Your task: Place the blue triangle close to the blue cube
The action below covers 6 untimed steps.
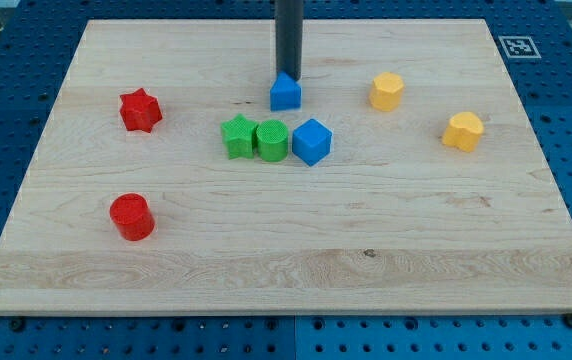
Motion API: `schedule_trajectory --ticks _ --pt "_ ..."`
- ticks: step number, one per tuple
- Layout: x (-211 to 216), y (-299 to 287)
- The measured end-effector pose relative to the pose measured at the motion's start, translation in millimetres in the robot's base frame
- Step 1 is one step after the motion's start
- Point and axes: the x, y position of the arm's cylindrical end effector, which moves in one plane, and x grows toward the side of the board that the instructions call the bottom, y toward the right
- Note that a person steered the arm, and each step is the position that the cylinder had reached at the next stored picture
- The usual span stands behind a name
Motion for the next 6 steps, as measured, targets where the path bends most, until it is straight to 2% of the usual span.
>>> schedule_trajectory --ticks 2,5,6 --pt "-14.8 -95.2" --pt "35.1 12.8" --pt "37.2 17.6"
